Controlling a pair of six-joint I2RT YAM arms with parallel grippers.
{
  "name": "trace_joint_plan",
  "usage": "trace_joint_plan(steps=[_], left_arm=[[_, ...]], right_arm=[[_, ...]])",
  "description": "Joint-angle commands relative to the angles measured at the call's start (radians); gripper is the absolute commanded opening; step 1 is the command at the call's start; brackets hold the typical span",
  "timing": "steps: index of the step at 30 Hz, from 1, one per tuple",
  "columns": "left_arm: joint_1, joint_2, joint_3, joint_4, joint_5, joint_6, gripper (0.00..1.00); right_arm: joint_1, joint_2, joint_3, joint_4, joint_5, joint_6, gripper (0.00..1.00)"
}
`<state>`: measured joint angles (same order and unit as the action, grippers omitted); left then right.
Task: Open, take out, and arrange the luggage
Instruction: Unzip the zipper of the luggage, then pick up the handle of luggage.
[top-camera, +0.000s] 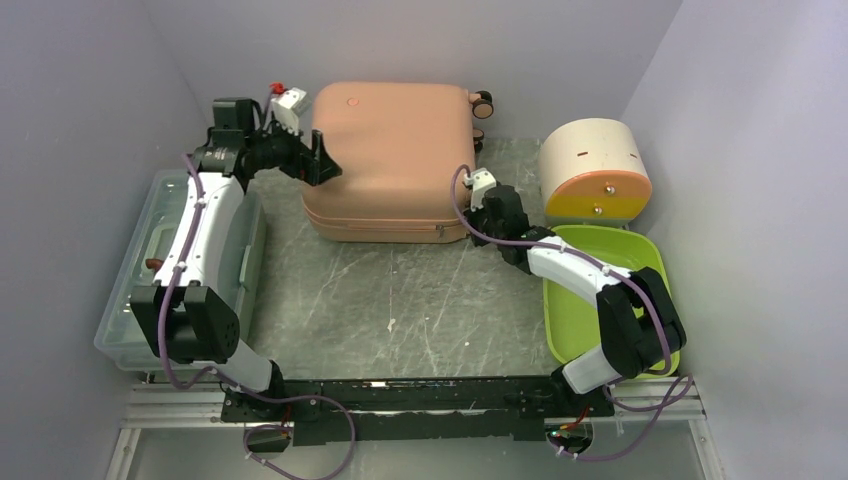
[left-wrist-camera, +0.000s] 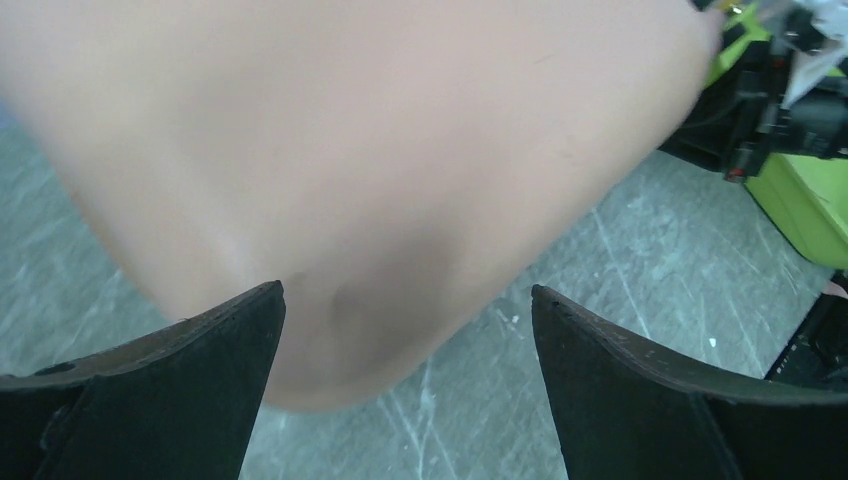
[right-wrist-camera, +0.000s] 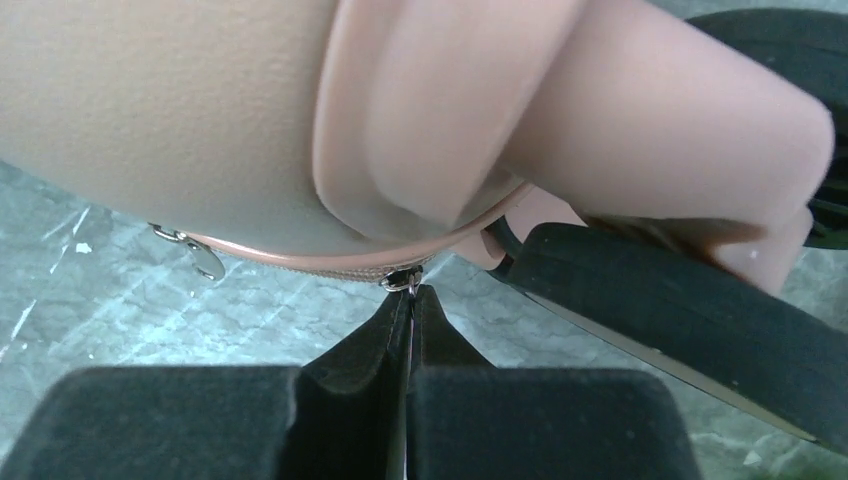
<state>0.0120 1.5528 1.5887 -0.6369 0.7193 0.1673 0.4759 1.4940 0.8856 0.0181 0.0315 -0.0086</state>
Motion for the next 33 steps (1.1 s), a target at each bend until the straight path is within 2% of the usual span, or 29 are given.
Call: trace_joint_plan(steps=[1,7,13,20,25,29,33], left_arm=[[-0.121,0.013,0.027,0.032,0.033,0.01,0.99],[-0.23,0.122,0.06,0.028,0.021,0.003,0.99],[-0.252,0.186,0.039,0.04,0.004,-0.005,0.99],[-0.259,0.229,0.038,0.034,-0.037,0.005,0.99],[-0.259,0.225,0.014,0.039,-0.036,0.007,0.99],[-0.259,0.208,-0.012,0.05,-0.038,0.011,0.99],[-0.259,0.193,-0.025,0.055,-0.033,0.011,0.99]], right_arm=[[-0.05,-0.057,0.009,0.009,0.097,-0.113,0.0],[-0.049,-0.045,-0.009,0.076,0.226,-0.327,0.0],[-0.049,-0.05,-0.127,0.336,0.275,-0.581,0.0],[-0.048,-0.015,-0.236,0.654,0.292,-0.729,0.0],[-0.05,0.076,-0.261,0.831,0.411,-0.658,0.0],[-0.056,0.133,-0.219,0.789,0.474,-0.553,0.0],[-0.083,0.118,-0.203,0.737,0.408,-0.455,0.0]])
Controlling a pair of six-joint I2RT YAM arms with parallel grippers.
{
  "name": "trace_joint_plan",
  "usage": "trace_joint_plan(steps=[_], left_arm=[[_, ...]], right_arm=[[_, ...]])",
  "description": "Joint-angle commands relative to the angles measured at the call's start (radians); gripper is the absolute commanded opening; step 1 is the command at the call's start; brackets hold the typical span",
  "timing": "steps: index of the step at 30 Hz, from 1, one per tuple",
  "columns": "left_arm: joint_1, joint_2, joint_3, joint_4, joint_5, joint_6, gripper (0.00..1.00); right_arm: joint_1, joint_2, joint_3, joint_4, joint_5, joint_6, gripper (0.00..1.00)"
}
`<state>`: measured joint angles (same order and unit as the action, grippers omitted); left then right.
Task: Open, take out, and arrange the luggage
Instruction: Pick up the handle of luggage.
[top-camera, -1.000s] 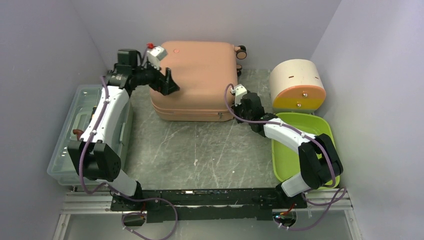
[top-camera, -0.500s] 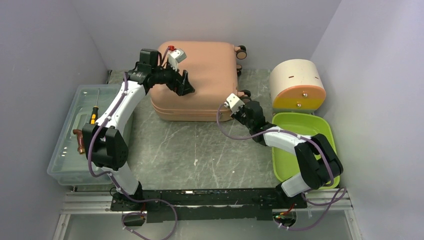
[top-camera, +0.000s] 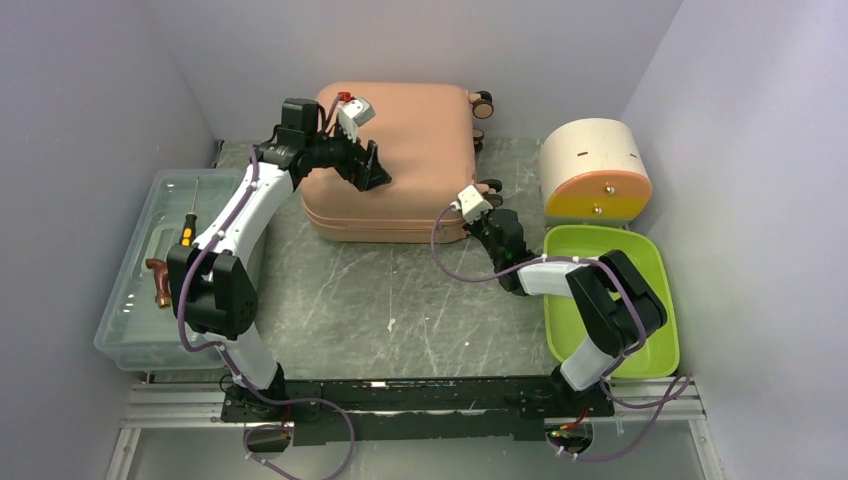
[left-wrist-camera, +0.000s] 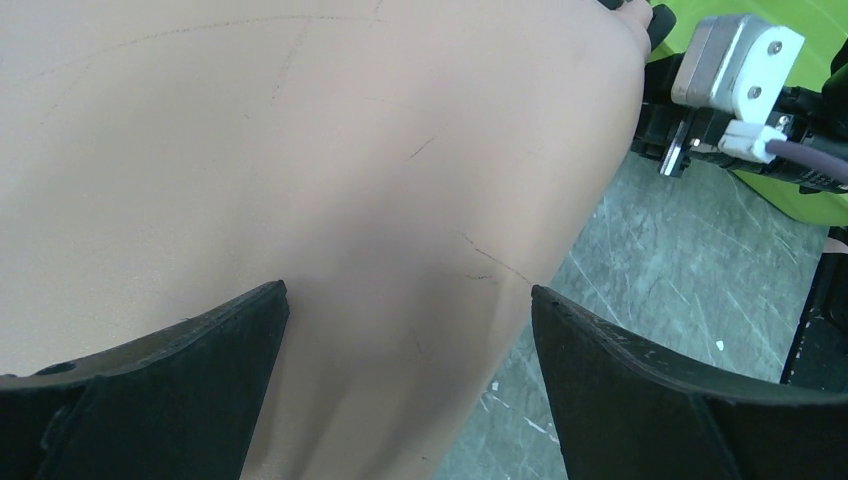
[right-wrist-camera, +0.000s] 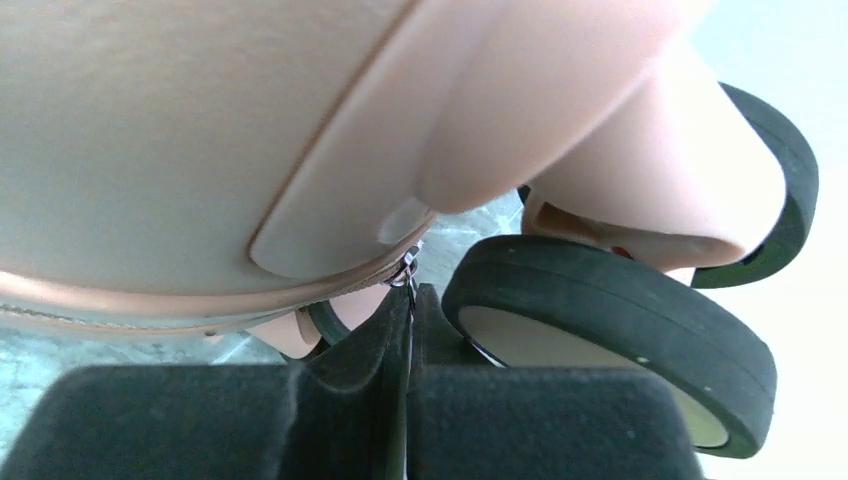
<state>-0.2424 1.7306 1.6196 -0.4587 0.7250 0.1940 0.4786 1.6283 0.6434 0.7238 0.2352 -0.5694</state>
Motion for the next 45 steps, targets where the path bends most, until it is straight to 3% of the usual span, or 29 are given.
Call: trace_joint_plan(steps=[1,7,12,17,19,27,34,41,45], left_arm=[[-0.005,0.013,-0.056,-0.124,-0.038,-0.015,0.99],[-0.005,0.004,-0.049,-0.127,-0.033,-0.016,0.99],[-0.003,-0.018,0.002,-0.166,-0.044,-0.013,0.99],[0.019,-0.066,0.08,-0.226,-0.073,-0.009,0.99],[0.047,-0.091,0.095,-0.234,-0.089,-0.02,0.99],[0.188,-0.169,0.078,-0.269,-0.164,-0.024,0.99],[0.283,-0.217,-0.079,-0.239,-0.175,-0.005,0.99],[0.358,-0.22,-0.125,-0.258,-0.096,0.002,0.99],[0.373,-0.238,-0.158,-0.247,-0.075,0.008,0.99]], right_arm=[[-0.093,-0.025,0.046,0.014,0.188,0.129,0.0],[-0.107,-0.005,0.133,-0.146,0.126,0.157,0.02],[-0.123,-0.086,0.251,-0.508,-0.036,0.17,0.37],[-0.139,-0.212,0.344,-0.85,-0.242,0.172,0.58],[-0.142,-0.262,0.387,-0.954,-0.289,0.165,0.61],[-0.148,-0.325,0.592,-1.19,-0.427,0.004,0.9],[-0.15,-0.107,0.836,-1.329,-0.43,-0.085,0.92],[-0.15,0.126,1.077,-1.546,-0.515,-0.174,0.93],[-0.15,0.199,1.148,-1.677,-0.563,-0.209,0.83]])
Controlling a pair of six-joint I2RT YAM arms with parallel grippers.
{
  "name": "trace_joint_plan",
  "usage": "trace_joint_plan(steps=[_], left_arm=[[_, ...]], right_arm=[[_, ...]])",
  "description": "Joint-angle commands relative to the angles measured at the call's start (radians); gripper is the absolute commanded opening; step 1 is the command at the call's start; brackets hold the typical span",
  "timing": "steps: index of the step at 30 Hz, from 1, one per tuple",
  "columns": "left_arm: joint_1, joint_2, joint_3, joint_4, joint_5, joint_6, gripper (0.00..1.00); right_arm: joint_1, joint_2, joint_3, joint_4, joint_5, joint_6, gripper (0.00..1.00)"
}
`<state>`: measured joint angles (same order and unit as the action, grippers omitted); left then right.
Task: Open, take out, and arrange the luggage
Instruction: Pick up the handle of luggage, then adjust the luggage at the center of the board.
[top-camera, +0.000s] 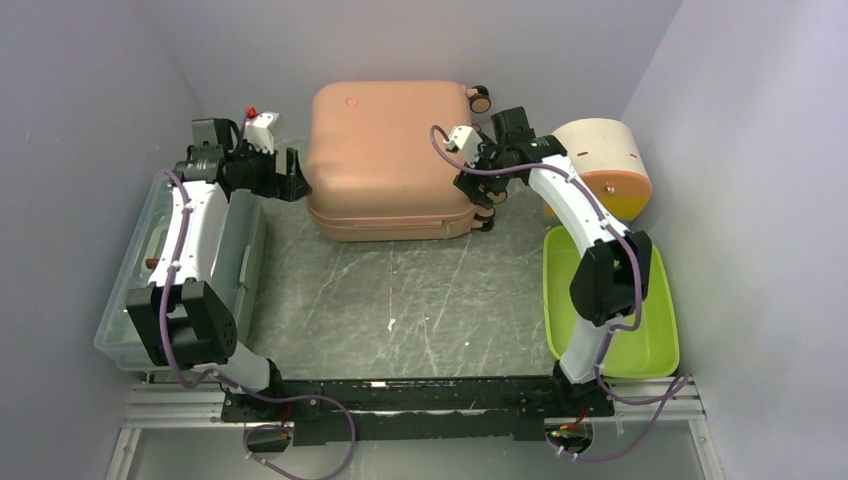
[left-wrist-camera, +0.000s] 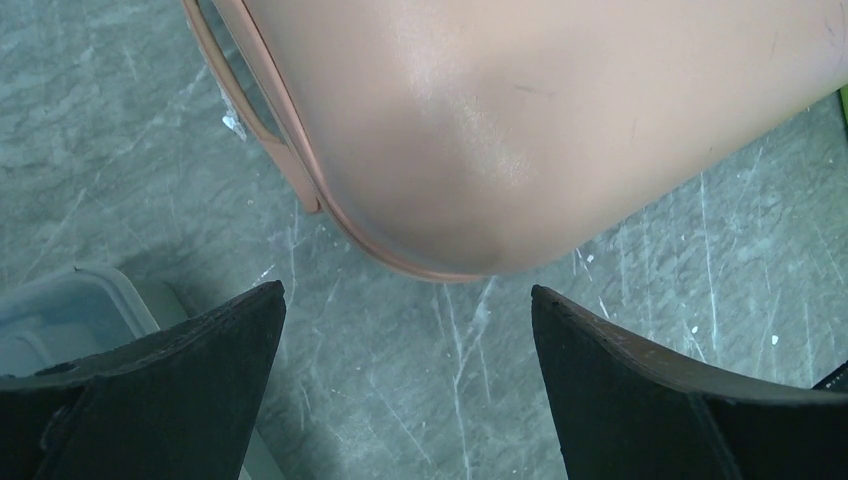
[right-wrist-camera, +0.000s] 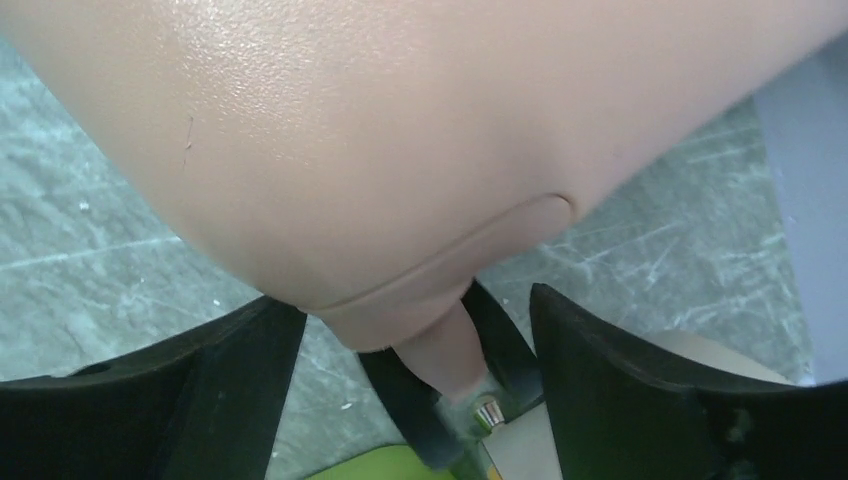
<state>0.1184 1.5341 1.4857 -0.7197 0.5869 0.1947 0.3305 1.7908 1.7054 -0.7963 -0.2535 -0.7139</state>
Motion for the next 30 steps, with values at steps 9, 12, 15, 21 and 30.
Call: trace_joint_plan(steps=[9,12,15,21,30], left_arm=[[0.028,-0.054,-0.07,0.024,0.093,0.013,0.99],[0.03,-0.056,-0.074,0.024,0.102,0.013,0.99],[0.03,-0.055,-0.068,0.02,0.112,0.007,0.99],[0.03,-0.052,-0.022,-0.016,0.143,0.008,0.99],[0.03,-0.094,0.046,-0.09,0.177,0.042,0.99]], right_arm=[[0.058,0.051,0.023,-0.326,-0.193,-0.033,0.32],[0.126,-0.034,-0.114,-0.243,-0.199,0.016,0.33],[0.229,-0.124,-0.237,-0.122,-0.178,0.09,0.37],[0.369,-0.155,-0.277,0.06,-0.21,0.286,0.4],[0.508,-0.006,-0.105,0.016,-0.301,0.296,0.58]])
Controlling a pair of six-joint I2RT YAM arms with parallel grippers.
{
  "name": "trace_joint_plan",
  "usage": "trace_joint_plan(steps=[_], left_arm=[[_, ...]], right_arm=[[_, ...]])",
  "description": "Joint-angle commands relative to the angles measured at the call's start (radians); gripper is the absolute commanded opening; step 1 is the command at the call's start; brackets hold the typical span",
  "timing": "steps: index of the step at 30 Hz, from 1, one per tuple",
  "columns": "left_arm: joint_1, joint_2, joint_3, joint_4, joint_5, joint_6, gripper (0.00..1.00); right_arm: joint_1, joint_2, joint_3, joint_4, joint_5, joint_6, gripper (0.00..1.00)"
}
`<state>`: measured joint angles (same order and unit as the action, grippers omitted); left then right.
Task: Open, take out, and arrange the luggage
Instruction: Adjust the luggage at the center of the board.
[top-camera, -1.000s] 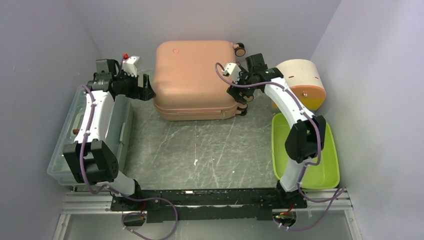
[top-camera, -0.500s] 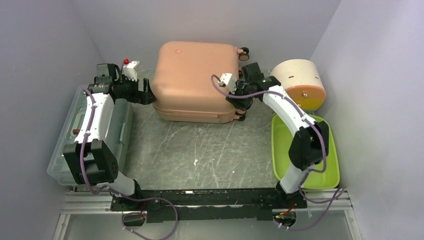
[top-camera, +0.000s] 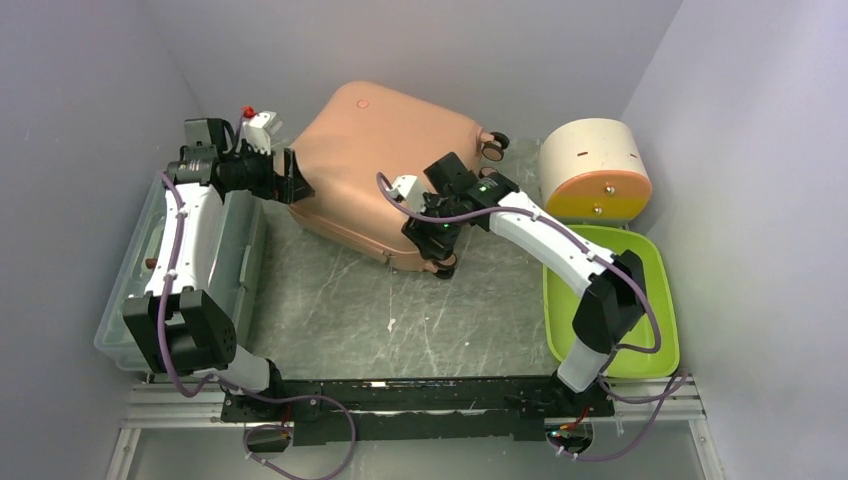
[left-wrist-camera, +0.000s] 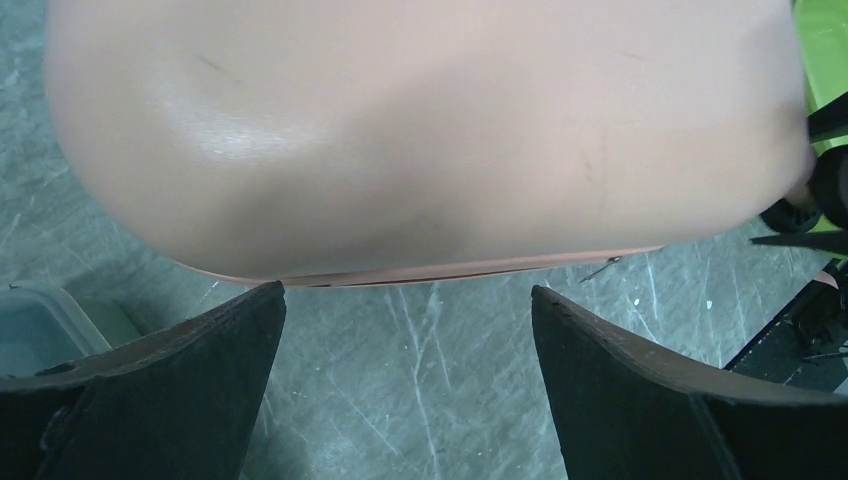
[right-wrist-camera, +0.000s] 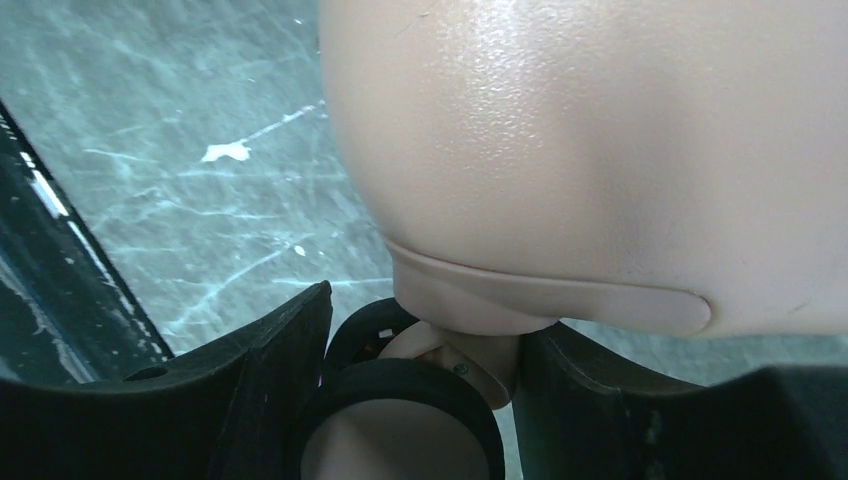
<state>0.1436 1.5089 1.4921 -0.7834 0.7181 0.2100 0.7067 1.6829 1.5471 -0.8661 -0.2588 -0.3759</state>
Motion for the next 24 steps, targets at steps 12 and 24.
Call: trace_joint_plan(steps=[12,24], left_arm=[[0.003,-0.127,0.029,-0.077,0.1,0.094,0.99],[-0.019,-0.136,0.04,-0.091,0.153,0.092,0.99]], right_arm=[[0.038,-0.447,-0.403,0.355,-0.412,-0.169,0.99],[-0.012,-0.624,-0.934,0.944,-0.288,-0.074,1.0]])
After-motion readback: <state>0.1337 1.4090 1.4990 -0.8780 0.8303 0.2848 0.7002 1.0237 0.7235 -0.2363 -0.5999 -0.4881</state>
